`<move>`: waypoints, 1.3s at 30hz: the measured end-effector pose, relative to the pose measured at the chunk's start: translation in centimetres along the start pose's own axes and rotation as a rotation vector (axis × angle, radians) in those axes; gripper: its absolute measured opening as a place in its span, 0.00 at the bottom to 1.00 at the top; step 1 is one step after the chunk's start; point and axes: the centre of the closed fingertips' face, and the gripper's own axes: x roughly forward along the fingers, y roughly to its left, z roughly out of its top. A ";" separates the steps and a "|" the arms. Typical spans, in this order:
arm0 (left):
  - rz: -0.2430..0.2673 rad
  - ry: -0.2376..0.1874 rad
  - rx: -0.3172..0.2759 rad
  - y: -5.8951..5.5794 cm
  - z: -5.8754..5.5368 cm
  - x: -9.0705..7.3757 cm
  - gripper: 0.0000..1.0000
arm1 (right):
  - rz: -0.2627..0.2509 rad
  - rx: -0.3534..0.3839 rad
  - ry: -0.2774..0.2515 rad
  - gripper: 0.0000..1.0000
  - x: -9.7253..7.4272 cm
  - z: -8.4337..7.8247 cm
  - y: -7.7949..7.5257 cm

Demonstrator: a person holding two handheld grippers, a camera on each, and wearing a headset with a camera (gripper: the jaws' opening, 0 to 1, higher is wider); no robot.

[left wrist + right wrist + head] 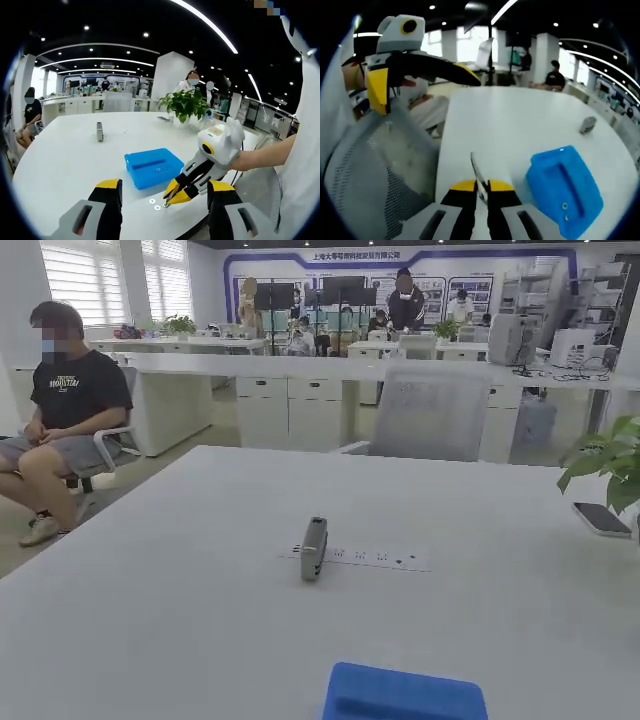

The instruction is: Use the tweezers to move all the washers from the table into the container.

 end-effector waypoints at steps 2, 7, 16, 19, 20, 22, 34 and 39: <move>0.000 -0.002 0.001 0.0 0.1 0.0 0.69 | -0.017 -0.006 0.003 0.03 0.0 0.1 -0.3; 0.003 -0.004 0.003 0.0 0.2 -0.2 0.69 | -0.062 0.083 -0.055 0.02 -0.7 0.6 -1.1; 0.001 -0.002 -0.001 0.0 -0.1 -0.2 0.69 | -0.080 0.236 -0.156 0.02 -3.0 1.8 -2.7; 0.008 -0.009 -0.003 0.1 0.1 -0.2 0.69 | -0.077 0.272 -0.177 0.02 -3.5 2.2 -3.1; 0.010 -0.014 -0.008 0.1 0.1 -0.2 0.69 | -0.076 0.278 -0.188 0.02 -3.7 2.5 -3.3; 0.012 -0.016 -0.009 0.1 0.1 -0.3 0.69 | -0.078 0.286 -0.197 0.02 -4.0 2.8 -3.8; 0.036 -0.029 -0.015 0.7 0.3 -1.0 0.68 | -0.117 0.339 -0.275 0.03 -6.6 4.8 -8.7; 0.037 -0.024 -0.016 0.4 0.1 -1.2 0.68 | -0.136 0.391 -0.309 0.03 -7.3 5.1 -10.4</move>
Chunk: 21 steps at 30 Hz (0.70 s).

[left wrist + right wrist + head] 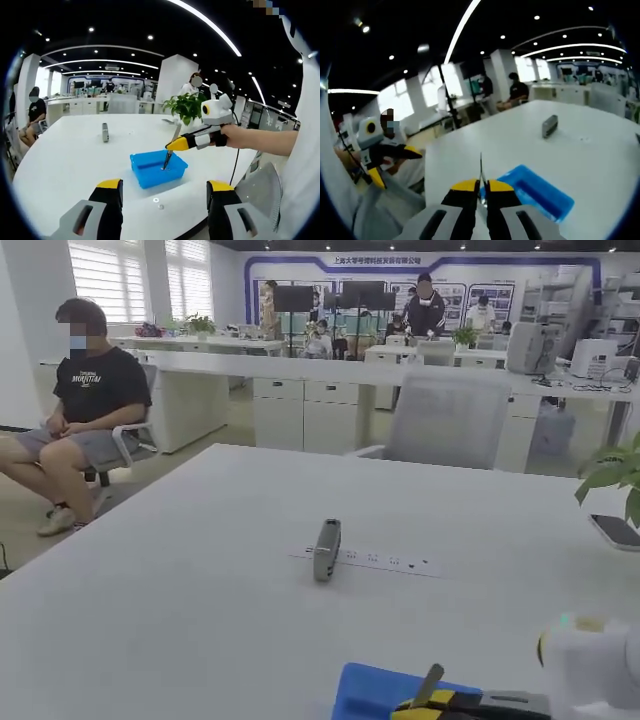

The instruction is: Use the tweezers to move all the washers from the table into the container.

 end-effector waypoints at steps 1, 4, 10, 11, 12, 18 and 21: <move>0.001 0.000 -0.001 0.0 0.0 -0.1 0.68 | -0.006 0.015 -0.006 0.03 0.0 0.1 -0.4; 0.008 -0.001 -0.007 0.2 -0.1 -0.2 0.67 | -0.014 0.030 -0.015 0.03 0.1 0.3 -1.3; 0.018 -0.002 -0.007 0.5 0.0 -0.6 0.67 | -0.040 0.072 -0.017 0.03 0.5 0.1 -3.4; 0.018 -0.001 -0.007 0.5 0.0 -0.6 0.67 | -0.045 0.075 -0.013 0.03 0.5 0.0 -3.7; 0.019 -0.001 -0.005 0.5 0.1 -0.6 0.67 | -0.049 0.084 -0.010 0.03 0.6 -0.1 -4.1; 0.018 0.002 0.002 0.4 0.2 -0.7 0.67 | -0.095 0.146 0.007 0.03 0.6 -1.0 -6.3; 0.015 0.004 0.004 0.3 0.2 -0.7 0.67 | -0.107 0.169 0.029 0.03 0.8 -1.8 -7.2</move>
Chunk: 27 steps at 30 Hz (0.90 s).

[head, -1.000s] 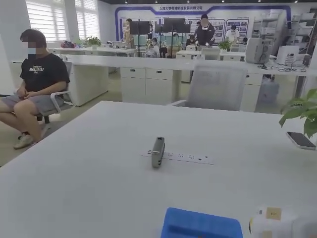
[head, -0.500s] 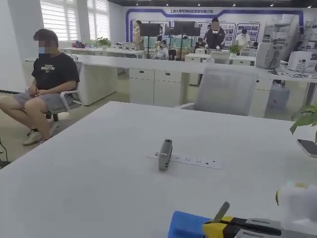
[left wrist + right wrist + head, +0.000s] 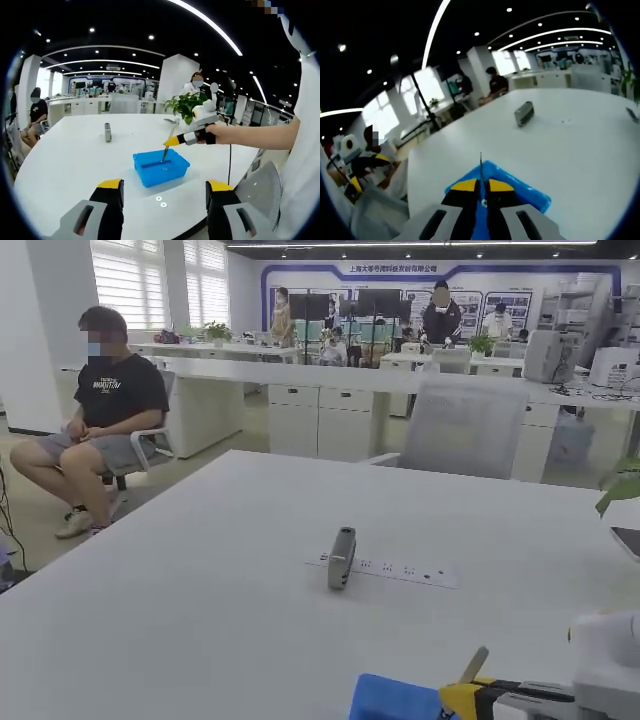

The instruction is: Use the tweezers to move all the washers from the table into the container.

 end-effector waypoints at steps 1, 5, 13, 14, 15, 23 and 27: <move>-0.002 0.002 0.002 0.0 -0.1 0.0 0.67 | 0.001 0.001 0.003 0.03 0.1 -0.1 0.0; -0.004 0.005 0.003 0.1 -0.2 0.0 0.66 | -0.001 -0.010 0.039 0.03 0.9 -1.0 -0.3; 0.006 0.010 0.006 0.5 -0.4 -0.2 0.66 | -0.009 -0.040 0.091 0.03 2.2 -2.1 -0.7; 0.008 0.011 0.006 0.5 -0.4 -0.3 0.65 | -0.009 -0.042 0.092 0.03 2.2 -2.1 -0.7; 0.009 0.011 0.006 0.5 -0.5 -0.3 0.65 | -0.009 -0.044 0.094 0.03 2.3 -2.2 -0.7; 0.007 0.022 0.010 0.5 -0.7 -0.2 0.65 | -0.014 -0.056 0.104 0.03 2.6 -2.8 -1.3; 0.001 0.026 0.012 0.3 -0.7 0.0 0.65 | -0.020 -0.065 0.106 0.03 2.5 -3.2 -1.1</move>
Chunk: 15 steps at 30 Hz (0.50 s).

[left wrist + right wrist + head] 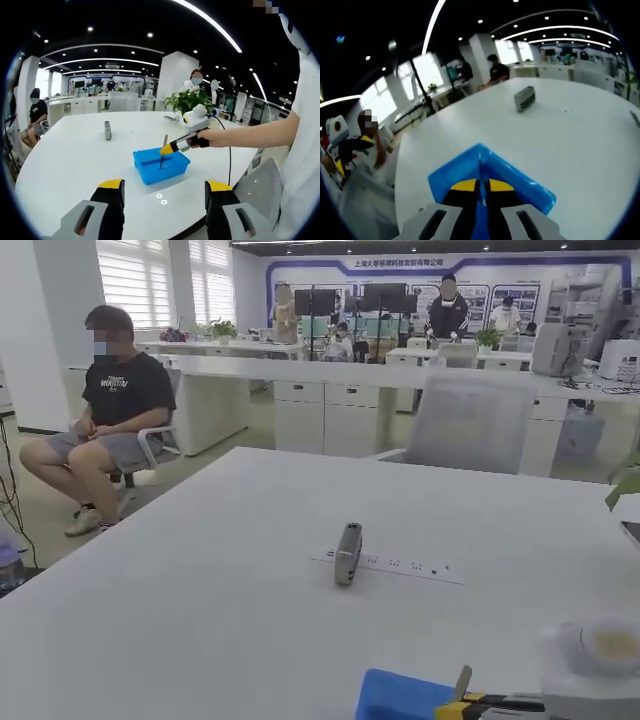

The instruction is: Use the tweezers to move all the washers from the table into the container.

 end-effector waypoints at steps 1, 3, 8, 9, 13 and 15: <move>-0.002 0.001 0.000 -0.1 0.0 0.0 0.65 | -0.002 -0.004 0.001 0.03 0.0 -0.1 0.0; -0.004 0.003 0.003 -0.1 0.0 0.1 0.65 | -0.002 -0.011 -0.009 0.03 -0.2 0.0 -0.1; -0.006 0.002 0.002 -0.2 0.1 0.2 0.65 | -0.001 -0.015 -0.046 0.03 -0.9 0.9 0.6; -0.008 0.003 0.003 -0.2 0.1 0.3 0.65 | 0.003 -0.015 -0.052 0.03 -1.1 1.0 0.8; -0.016 0.007 0.006 -0.5 0.1 0.4 0.65 | 0.021 -0.032 -0.086 0.03 -1.8 1.9 2.2; -0.020 0.006 0.005 -0.6 0.1 0.5 0.65 | 0.032 -0.039 -0.100 0.03 -2.1 2.2 2.9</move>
